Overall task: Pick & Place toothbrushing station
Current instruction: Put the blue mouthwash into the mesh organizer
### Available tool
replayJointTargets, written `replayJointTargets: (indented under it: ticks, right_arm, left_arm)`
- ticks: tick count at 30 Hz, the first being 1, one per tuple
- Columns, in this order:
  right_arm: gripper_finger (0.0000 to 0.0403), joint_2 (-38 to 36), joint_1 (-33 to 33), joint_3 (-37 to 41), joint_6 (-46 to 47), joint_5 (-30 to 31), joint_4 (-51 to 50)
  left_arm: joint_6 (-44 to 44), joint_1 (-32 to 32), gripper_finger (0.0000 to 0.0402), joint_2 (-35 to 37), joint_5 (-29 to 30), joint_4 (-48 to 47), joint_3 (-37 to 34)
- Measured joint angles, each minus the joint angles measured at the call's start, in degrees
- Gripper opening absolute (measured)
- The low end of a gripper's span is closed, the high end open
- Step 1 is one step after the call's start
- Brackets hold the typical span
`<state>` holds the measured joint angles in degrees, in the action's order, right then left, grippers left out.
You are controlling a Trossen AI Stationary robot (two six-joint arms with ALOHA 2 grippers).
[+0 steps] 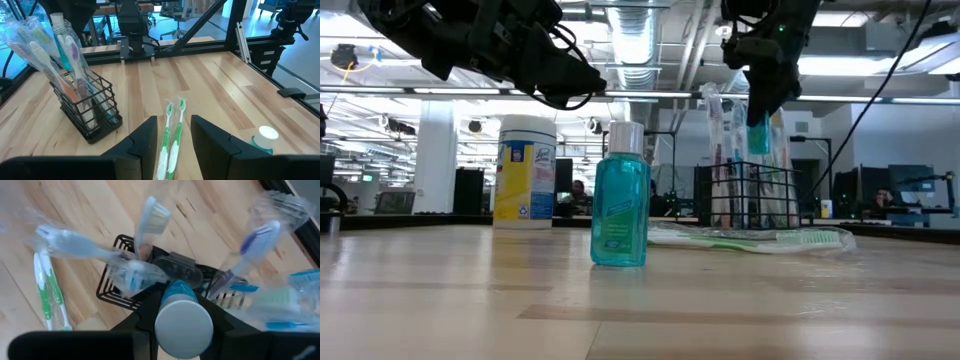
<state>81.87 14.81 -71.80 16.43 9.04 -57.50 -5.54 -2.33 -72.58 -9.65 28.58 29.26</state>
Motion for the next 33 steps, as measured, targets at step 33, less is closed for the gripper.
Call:
replayJointTargets:
  ticks: [33]
  right_arm:
    - [0.0078,-0.15,-0.02,12.19,-0.5,-3.15,13.89]
  left_arm:
    - [0.02,0.01,0.0114,0.0,-0.02,0.02,0.0]
